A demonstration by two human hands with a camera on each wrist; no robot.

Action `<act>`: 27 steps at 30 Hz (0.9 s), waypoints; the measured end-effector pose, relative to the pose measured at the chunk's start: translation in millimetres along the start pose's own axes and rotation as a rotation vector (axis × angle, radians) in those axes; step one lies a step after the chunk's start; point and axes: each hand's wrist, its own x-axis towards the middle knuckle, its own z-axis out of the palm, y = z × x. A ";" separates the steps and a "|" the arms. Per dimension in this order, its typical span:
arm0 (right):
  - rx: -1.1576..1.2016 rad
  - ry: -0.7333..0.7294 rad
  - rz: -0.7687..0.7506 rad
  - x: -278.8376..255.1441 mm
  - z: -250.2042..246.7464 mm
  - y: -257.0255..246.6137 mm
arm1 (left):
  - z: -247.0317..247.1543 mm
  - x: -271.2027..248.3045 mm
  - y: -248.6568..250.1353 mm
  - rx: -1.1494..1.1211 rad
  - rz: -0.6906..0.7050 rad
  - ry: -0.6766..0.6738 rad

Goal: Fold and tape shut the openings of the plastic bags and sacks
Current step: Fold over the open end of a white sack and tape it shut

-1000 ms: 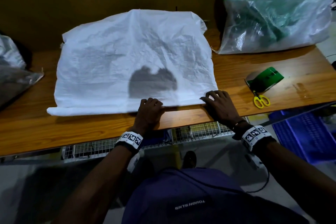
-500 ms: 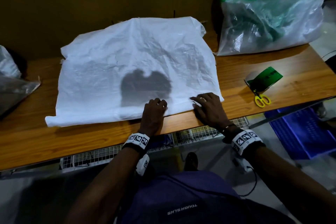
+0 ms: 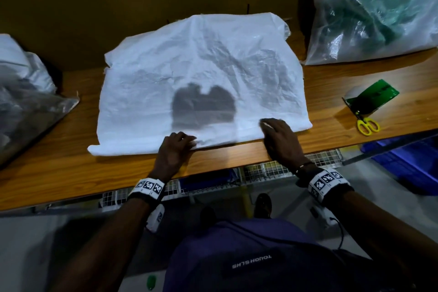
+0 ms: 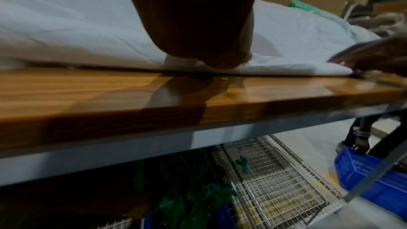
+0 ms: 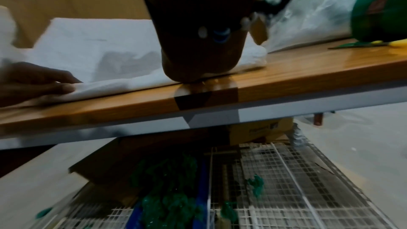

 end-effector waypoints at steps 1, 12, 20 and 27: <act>0.038 -0.069 -0.025 5.2 6.0 -15.2 | 1.6 2.2 3.3 -0.032 -0.023 -0.023; -0.115 -0.323 -0.159 30.3 62.3 -111.2 | -11.3 9.6 -18.8 -0.173 -0.055 -0.080; -0.182 -0.354 -0.077 29.7 62.2 -129.4 | -46.6 -36.4 -90.8 -0.004 -0.085 -0.017; -0.167 -0.401 -0.138 61.4 87.7 -194.6 | -43.2 -27.8 -84.6 -0.196 -0.274 0.045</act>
